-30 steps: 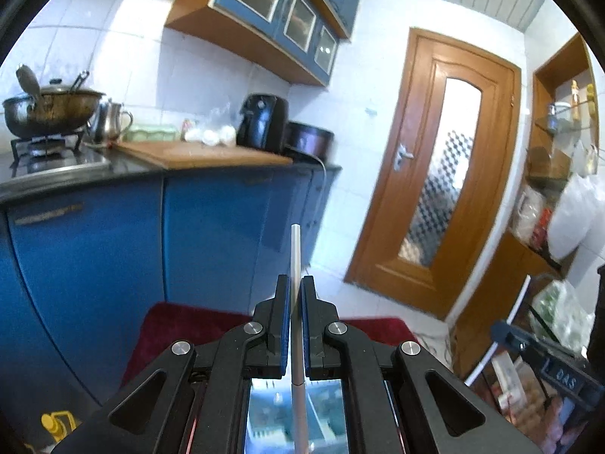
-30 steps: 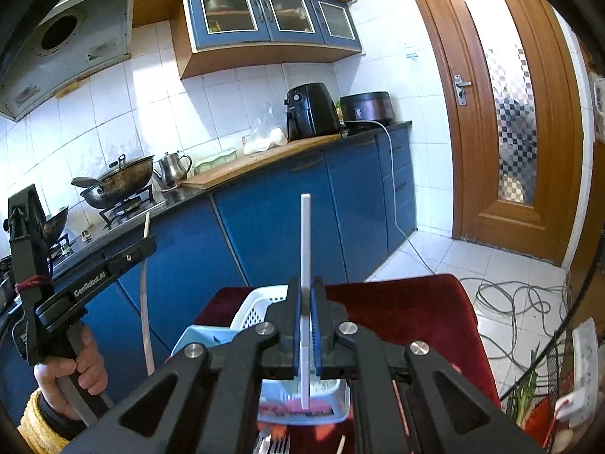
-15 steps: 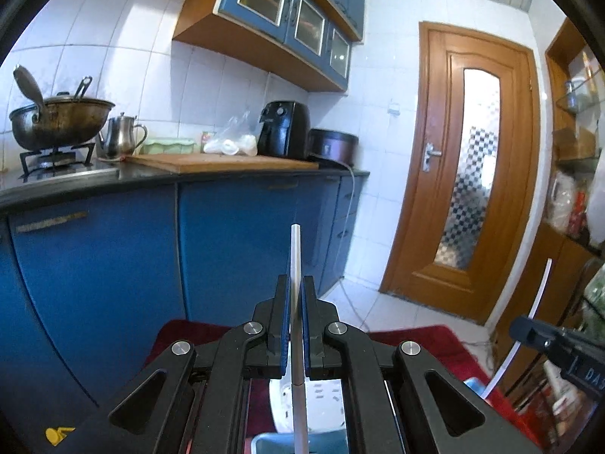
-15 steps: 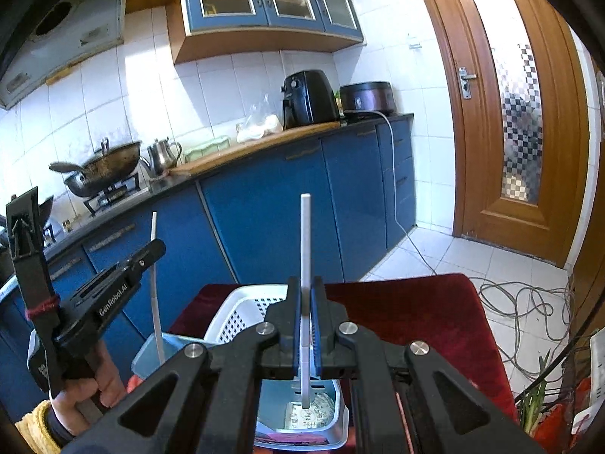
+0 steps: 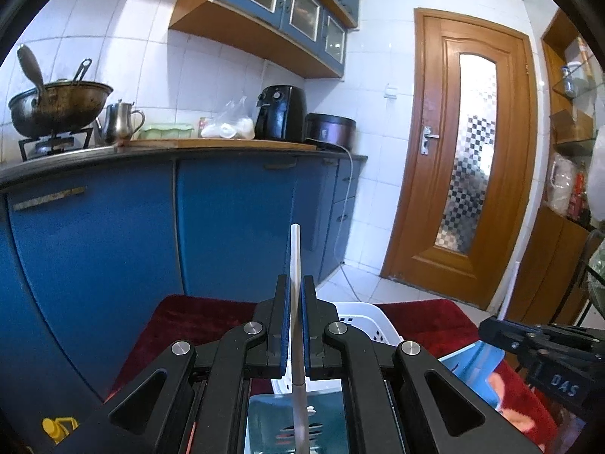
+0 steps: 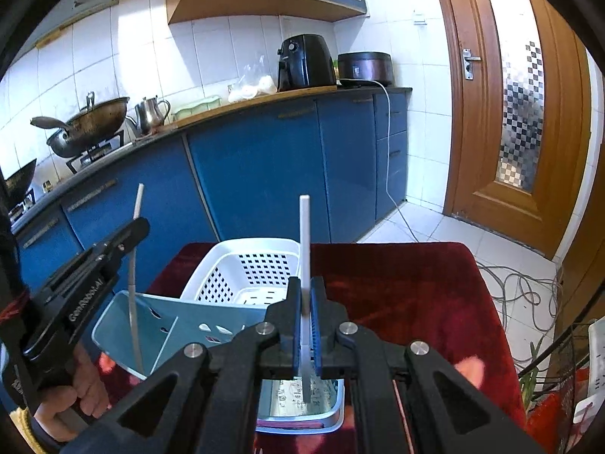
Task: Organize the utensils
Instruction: 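Lift both held chopsticks and carry them over the blue utensil holder, then lower the chopsticks into the holder and open both tools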
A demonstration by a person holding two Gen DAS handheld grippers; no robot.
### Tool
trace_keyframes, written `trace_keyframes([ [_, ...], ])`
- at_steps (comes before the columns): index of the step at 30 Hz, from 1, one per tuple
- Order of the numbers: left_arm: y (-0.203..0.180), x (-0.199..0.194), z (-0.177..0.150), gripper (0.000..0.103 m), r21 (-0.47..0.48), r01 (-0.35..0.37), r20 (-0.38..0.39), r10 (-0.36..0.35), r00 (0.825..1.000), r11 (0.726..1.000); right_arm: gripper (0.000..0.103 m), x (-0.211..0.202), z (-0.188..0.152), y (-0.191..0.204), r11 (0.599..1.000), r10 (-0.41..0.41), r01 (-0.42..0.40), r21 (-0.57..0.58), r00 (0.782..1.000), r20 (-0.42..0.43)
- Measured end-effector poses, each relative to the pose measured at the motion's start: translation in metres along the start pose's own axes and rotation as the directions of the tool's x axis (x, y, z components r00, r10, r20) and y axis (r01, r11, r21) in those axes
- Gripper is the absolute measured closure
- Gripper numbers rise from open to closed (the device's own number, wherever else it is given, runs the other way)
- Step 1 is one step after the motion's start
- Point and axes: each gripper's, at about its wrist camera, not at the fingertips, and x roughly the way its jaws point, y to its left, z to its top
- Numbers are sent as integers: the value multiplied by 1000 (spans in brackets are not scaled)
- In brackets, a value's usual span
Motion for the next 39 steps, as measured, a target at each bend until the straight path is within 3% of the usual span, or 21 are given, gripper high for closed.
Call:
trace_keyframes([
  [11,-1,-9,1,98,-16,2,28,-2,1000,1000,96,-1,0,12,997,-54,55,-54,998,22],
  [19,-6,-7,-1,98,3,16,14,-17,1000,1000,96,2,0,9,998,-40,40,-44,999,11],
  [22,-6,-4,-3,98,5,25,-12,-25,1000,1000,91,2,-1,6,999,-37,37,-36,999,6],
  [24,-6,-2,-3,97,5,29,-29,-29,999,1000,80,1,-1,6,999,-35,35,-31,999,5],
  [25,-6,-1,-4,95,6,32,-40,-32,999,999,75,0,-1,6,999,-29,29,-26,1000,6],
  [33,-7,-9,-3,88,18,37,-82,-35,996,999,74,-15,2,9,1000,-6,7,-16,999,32],
  [37,-7,-21,0,65,21,44,-89,-42,995,999,71,-26,3,10,1000,0,0,-1,999,48],
  [39,-8,-29,2,62,24,50,-85,-48,995,998,71,-33,3,11,1000,2,-2,3,998,56],
])
